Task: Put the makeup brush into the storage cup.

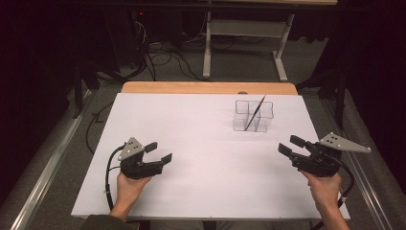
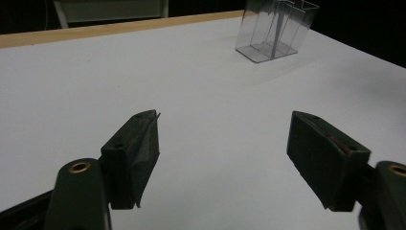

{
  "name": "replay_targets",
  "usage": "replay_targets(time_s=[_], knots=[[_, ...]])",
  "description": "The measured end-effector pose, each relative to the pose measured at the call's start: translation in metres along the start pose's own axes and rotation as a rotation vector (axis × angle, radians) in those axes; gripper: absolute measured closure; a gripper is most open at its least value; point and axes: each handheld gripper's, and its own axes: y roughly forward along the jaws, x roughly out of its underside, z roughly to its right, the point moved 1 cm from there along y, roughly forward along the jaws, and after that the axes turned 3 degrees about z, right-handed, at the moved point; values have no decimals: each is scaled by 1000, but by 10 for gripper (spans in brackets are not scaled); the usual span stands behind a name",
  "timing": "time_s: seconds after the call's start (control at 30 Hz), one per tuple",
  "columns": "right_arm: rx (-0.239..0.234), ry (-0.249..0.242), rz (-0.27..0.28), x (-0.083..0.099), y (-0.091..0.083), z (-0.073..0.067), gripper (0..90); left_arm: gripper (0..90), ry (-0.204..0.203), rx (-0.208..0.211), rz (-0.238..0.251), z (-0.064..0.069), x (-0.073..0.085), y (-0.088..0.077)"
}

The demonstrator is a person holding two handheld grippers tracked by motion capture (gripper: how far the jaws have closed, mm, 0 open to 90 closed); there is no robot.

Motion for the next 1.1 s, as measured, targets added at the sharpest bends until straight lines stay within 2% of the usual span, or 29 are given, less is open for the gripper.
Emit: replay_targets(time_s=[0.73, 1.1], knots=[[4, 5, -17, 16, 1, -3, 405, 269, 4, 0, 4, 1, 0, 0], [3, 0, -35, 24, 9, -8, 405, 269, 6, 3, 3, 1, 0, 0]])
